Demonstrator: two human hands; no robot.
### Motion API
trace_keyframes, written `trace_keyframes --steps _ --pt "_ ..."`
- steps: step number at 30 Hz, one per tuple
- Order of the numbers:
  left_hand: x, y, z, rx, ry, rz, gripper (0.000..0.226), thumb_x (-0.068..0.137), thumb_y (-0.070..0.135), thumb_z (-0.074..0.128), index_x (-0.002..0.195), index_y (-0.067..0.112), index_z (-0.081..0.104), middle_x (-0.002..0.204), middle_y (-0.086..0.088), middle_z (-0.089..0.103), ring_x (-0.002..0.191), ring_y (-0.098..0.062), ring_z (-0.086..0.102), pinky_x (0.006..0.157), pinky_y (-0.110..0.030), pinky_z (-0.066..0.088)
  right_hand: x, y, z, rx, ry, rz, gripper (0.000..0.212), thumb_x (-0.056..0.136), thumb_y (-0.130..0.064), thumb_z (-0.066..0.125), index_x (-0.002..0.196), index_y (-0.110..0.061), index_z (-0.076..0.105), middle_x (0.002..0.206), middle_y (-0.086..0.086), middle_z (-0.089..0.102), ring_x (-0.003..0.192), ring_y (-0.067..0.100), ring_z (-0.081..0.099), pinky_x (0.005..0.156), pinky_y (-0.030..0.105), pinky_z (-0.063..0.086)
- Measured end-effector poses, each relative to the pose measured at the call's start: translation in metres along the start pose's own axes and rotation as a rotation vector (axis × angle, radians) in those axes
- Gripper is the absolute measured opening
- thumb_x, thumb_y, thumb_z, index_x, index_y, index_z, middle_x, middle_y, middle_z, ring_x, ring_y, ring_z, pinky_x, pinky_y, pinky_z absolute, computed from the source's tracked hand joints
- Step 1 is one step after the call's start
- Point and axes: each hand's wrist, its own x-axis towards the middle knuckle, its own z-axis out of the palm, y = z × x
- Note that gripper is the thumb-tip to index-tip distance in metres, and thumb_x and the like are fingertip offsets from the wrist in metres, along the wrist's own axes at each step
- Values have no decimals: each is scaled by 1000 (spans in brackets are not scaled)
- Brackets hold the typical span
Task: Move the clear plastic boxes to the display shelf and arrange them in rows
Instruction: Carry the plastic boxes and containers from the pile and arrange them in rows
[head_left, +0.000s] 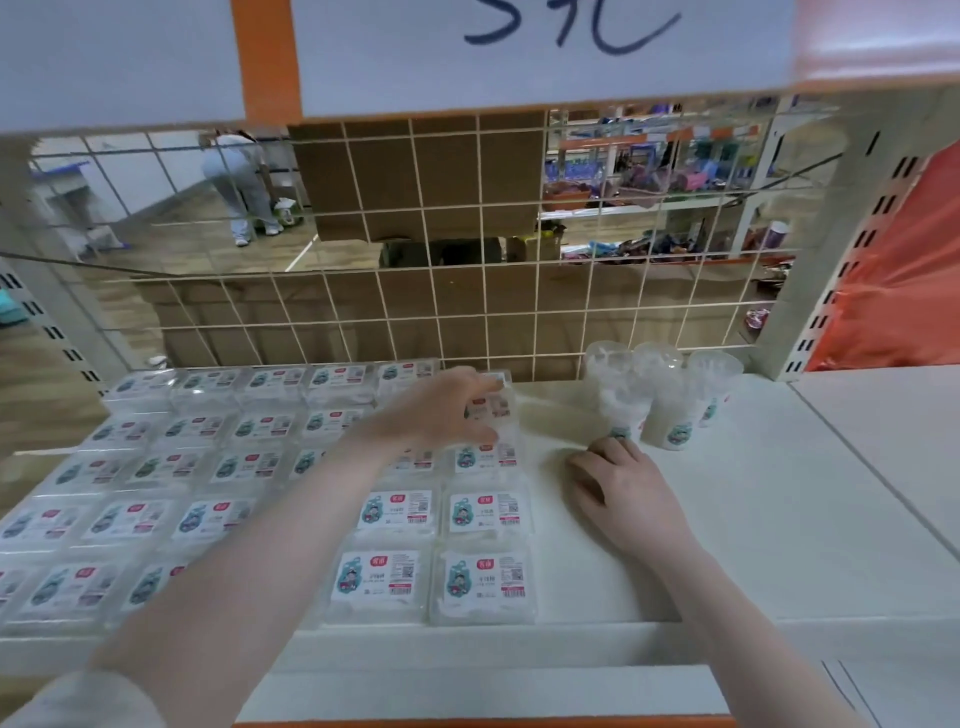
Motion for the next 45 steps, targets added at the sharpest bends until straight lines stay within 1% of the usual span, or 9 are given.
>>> trace_keyframes --steps 4,10,15,22,28,35,41,43,45 --pt "23 4 -7 -36 24 -26 62 84 27 68 139 15 43 130 -4 51 106 -13 48 88 -22 35 0 -1 -1 -11 -31 -4 38 78 -35 40 86 -12 69 77 6 60 71 30 57 60 37 52" --pt "51 3 -13 -52 -46 -131 64 85 23 67 142 19 37 136 -3 47 120 -20 47 101 -35 39 -1 0 -2 20 -35 -6 36 78 -35 41 85 -12 68 78 5 58 72 29 55 60 35 50" --pt "59 -3 -14 -26 -117 -185 63 88 17 62 144 21 34 140 -3 45 125 -22 45 105 -36 38 -1 0 -2 33 -24 5 32 77 -34 43 81 -14 66 77 3 57 71 27 54 60 34 50" --pt "63 -12 -13 -5 -112 -161 60 91 18 59 145 22 33 144 -2 40 127 -21 42 107 -35 34 0 0 -2 43 -12 4 30 76 -34 44 81 -15 67 76 2 57 71 25 55 59 34 50" --pt "64 -32 -5 27 -71 -129 56 91 25 58 143 25 37 141 -2 40 125 -19 42 108 -36 34 0 1 -1 51 -27 7 29 78 -34 44 83 -15 66 77 2 56 72 27 54 61 34 50" --pt "65 -42 0 45 -40 -79 52 92 27 58 141 26 40 138 0 44 123 -17 43 106 -33 34 -1 0 -2 47 -47 19 32 79 -36 41 84 -16 65 79 2 56 75 27 53 63 35 50" --pt "64 -43 2 62 -41 -84 53 92 27 58 141 28 39 140 1 42 125 -18 42 108 -37 34 -2 -1 -4 63 -44 24 33 79 -35 41 84 -14 66 79 3 56 74 27 54 62 35 50" --pt "61 -39 4 69 -23 -95 49 93 28 56 140 26 42 140 2 43 122 -18 46 105 -36 38 -2 0 -4 74 -35 26 33 78 -33 40 83 -14 67 77 3 57 73 27 55 61 35 50" --pt "51 -33 6 69 74 -105 43 94 26 54 136 21 48 136 1 48 116 -19 51 98 -30 42 0 1 -4 83 -18 33 32 77 -31 40 81 -14 67 76 4 57 72 28 55 59 36 51"
